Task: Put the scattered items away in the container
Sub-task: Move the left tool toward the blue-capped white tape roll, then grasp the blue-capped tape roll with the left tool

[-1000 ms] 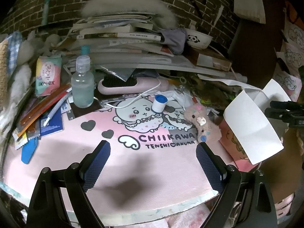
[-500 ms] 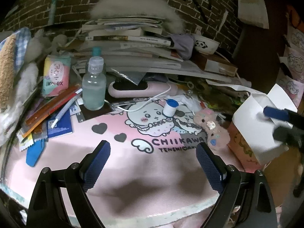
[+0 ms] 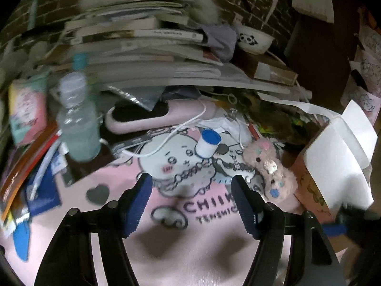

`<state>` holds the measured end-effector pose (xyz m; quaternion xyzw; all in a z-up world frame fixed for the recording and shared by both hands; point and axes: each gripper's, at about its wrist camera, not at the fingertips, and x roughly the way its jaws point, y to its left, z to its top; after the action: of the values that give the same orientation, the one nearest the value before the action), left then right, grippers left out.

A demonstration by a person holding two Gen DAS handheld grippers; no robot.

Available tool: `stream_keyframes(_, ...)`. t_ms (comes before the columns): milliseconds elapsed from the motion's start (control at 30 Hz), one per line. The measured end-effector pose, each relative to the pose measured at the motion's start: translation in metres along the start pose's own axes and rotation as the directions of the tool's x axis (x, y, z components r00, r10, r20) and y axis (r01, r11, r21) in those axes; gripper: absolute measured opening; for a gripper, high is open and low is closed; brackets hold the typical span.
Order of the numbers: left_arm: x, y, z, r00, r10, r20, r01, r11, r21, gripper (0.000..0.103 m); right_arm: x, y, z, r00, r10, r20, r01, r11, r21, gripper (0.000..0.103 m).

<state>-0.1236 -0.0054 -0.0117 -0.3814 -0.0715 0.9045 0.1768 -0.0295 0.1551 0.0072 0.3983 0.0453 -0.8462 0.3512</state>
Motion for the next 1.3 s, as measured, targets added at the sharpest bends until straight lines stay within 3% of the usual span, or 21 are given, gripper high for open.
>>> stream_keyframes(267, 0.04, -0.019, 0.027, 0.997, -0.018, -0.078, 0.024, 0.997, 0.078, 0.059, 0.015, -0.008, -0.026, 0.998, 0.045, -0.04, -0.044, 0.998, 0.033, 0.088)
stream_keyframes(367, 0.054, -0.024, 0.032, 0.993, -0.018, -0.115, 0.03, 0.995, 0.099, 0.045, 0.018, -0.01, -0.034, 0.997, 0.051, -0.049, -0.05, 0.998, 0.034, 0.088)
stream_keyframes(633, 0.078, -0.021, 0.038, 0.989, 0.015, -0.149, -0.002, 0.996, 0.086, 0.044, 0.02, -0.02, -0.043, 0.996, 0.075, -0.052, -0.072, 0.996, 0.059, 0.088)
stream_keyframes(767, 0.084, -0.021, 0.039, 0.986, 0.025, -0.167, -0.011, 0.996, 0.085, 0.029, 0.02, -0.022, -0.044, 0.996, 0.08, -0.048, -0.076, 0.995, 0.068, 0.088)
stream_keyframes(1000, 0.085, -0.023, 0.039, 0.986, 0.028, -0.164, -0.013, 0.996, 0.09, 0.025, 0.019, -0.025, -0.045, 0.995, 0.086, -0.041, -0.083, 0.994, 0.072, 0.088)
stream_keyframes(1300, 0.069, -0.031, 0.038, 0.99, 0.049, -0.135, -0.033, 0.992, 0.123, 0.025, 0.017, -0.03, -0.047, 1.0, 0.019, -0.013, -0.018, 0.996, 0.089, 0.088)
